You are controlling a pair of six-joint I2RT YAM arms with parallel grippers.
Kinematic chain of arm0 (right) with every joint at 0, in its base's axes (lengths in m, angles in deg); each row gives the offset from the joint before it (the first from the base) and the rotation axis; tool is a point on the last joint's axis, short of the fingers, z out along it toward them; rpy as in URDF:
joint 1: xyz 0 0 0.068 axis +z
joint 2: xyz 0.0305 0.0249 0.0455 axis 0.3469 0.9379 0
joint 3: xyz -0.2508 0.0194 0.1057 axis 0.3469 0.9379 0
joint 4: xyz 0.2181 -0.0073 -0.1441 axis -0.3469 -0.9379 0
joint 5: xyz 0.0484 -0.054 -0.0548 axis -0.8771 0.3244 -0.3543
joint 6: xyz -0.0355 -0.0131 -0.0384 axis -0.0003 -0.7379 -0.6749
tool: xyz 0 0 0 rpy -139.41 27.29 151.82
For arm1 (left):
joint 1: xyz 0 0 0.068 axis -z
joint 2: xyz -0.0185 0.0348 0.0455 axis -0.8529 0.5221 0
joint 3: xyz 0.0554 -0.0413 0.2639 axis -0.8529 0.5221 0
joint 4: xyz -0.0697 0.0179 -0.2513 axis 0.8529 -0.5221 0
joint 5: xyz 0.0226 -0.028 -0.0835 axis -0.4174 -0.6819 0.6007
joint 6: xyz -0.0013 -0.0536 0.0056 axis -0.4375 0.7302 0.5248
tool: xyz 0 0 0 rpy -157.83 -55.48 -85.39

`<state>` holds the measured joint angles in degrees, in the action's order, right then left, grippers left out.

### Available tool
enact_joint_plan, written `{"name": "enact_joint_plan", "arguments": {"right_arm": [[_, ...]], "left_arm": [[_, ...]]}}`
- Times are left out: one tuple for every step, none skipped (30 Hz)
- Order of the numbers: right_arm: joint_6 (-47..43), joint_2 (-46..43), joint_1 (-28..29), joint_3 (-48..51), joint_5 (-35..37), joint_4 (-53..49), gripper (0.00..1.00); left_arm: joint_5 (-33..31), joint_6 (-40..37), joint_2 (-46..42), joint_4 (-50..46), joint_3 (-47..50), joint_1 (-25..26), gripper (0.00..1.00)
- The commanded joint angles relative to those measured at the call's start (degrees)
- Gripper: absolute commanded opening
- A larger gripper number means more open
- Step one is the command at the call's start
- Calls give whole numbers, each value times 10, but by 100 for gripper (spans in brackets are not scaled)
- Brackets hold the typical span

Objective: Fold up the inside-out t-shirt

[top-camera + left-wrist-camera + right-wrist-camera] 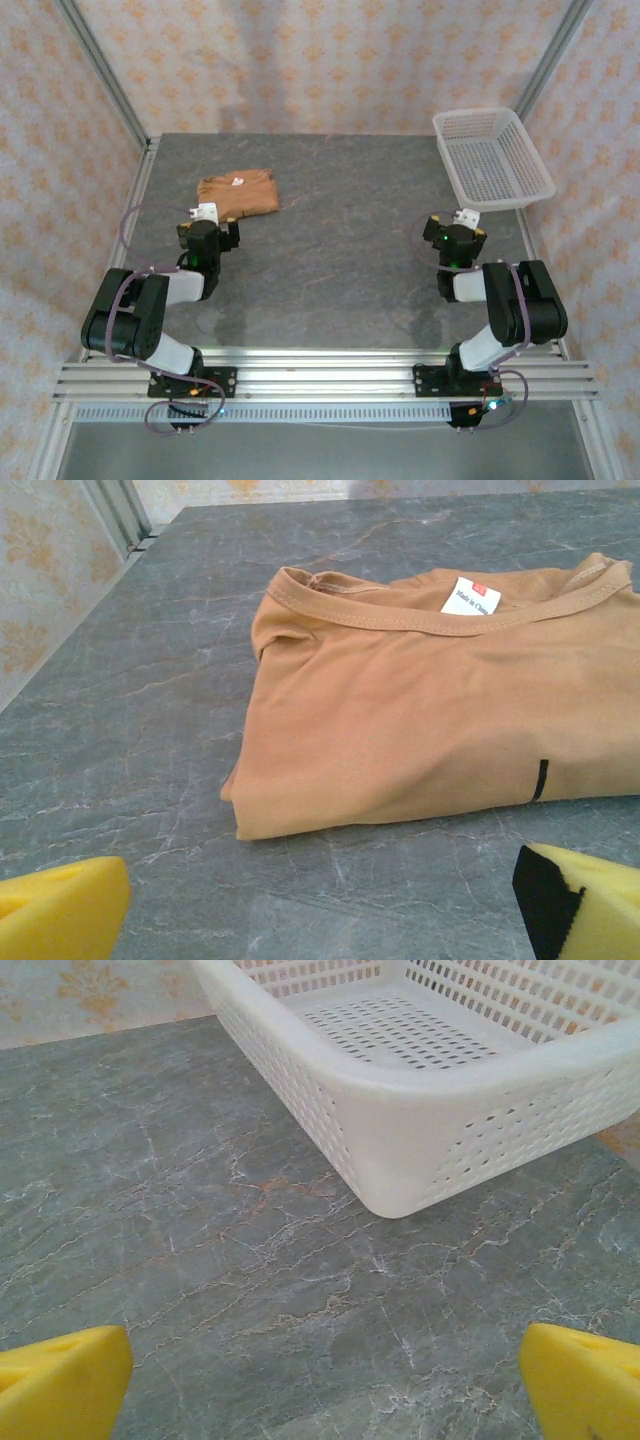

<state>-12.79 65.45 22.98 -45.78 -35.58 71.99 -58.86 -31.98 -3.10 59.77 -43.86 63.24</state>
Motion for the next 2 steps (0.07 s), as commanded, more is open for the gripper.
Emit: {"name": "enact_joint_plan", "arguments": {"right_arm": [[5, -4, -2, -14, -18, -4, 99], [5, -5, -2, -14, -17, -5, 99]], "left_arm": [[9, 4, 1, 15, -2, -6, 100], [9, 4, 2, 16, -2, -6, 100]]}}
